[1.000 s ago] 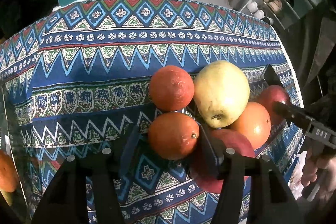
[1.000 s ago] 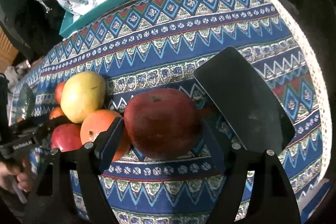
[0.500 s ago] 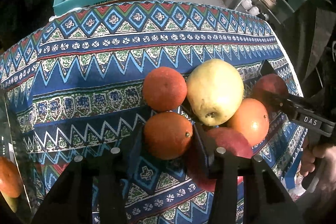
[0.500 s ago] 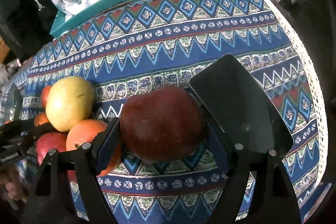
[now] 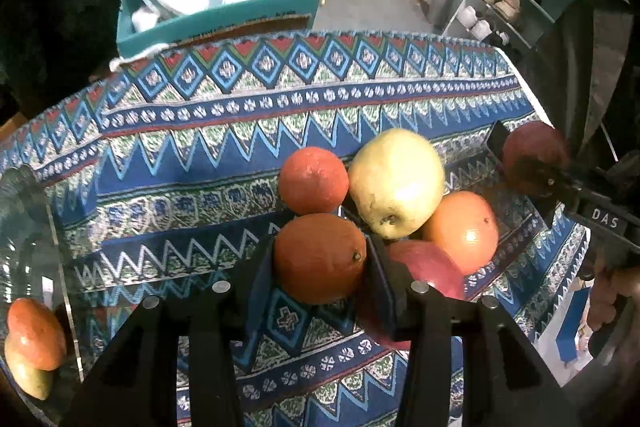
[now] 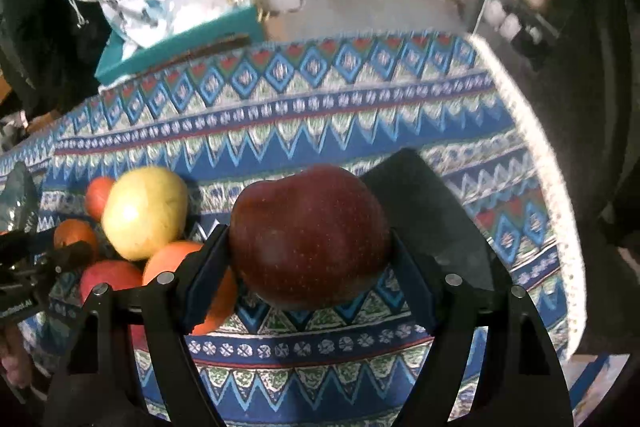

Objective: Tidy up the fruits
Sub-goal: 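Close the right tool on the red apple while the left closes around an orange, then lift and carry the orange with the left tool while the right carries the red apple to the plate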

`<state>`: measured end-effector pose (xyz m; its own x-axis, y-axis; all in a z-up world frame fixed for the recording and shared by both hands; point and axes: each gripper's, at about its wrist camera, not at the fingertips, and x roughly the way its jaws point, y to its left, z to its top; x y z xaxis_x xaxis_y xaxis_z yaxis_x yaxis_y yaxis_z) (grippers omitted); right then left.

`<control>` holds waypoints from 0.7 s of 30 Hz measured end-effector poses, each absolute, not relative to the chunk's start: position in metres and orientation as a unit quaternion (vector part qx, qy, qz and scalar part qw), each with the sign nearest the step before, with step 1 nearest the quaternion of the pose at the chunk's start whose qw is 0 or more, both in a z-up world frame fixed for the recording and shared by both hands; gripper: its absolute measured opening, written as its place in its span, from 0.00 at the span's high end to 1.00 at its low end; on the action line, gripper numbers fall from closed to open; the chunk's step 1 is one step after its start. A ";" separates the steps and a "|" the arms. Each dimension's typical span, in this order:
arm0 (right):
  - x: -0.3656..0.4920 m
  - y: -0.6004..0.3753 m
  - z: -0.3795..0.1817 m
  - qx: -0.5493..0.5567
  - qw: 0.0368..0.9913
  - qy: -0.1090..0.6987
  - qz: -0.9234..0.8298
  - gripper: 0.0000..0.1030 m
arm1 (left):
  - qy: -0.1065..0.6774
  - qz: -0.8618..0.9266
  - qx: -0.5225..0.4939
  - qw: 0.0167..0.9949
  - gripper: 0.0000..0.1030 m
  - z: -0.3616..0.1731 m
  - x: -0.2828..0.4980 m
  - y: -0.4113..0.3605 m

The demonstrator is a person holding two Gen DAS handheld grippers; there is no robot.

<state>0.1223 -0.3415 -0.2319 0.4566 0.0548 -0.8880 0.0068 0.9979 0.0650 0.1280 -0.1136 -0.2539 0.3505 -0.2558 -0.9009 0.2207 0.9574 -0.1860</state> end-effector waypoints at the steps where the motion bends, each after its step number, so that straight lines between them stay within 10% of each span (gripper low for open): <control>1: 0.121 -0.340 -0.225 0.026 0.858 0.513 0.013 0.24 | 0.546 -0.145 -0.016 0.825 0.55 -0.249 0.127 -0.113; 21: 0.089 -0.317 -0.117 0.017 0.915 0.400 0.044 0.24 | 0.442 -0.151 -0.013 0.884 0.55 -0.147 0.093 -0.103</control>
<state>0.0895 -0.3166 -0.1173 0.6767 0.0945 -0.7302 -0.0678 0.9955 0.0660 0.0933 -0.1032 -0.1466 0.5638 -0.2790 -0.7773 0.2562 0.9539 -0.1566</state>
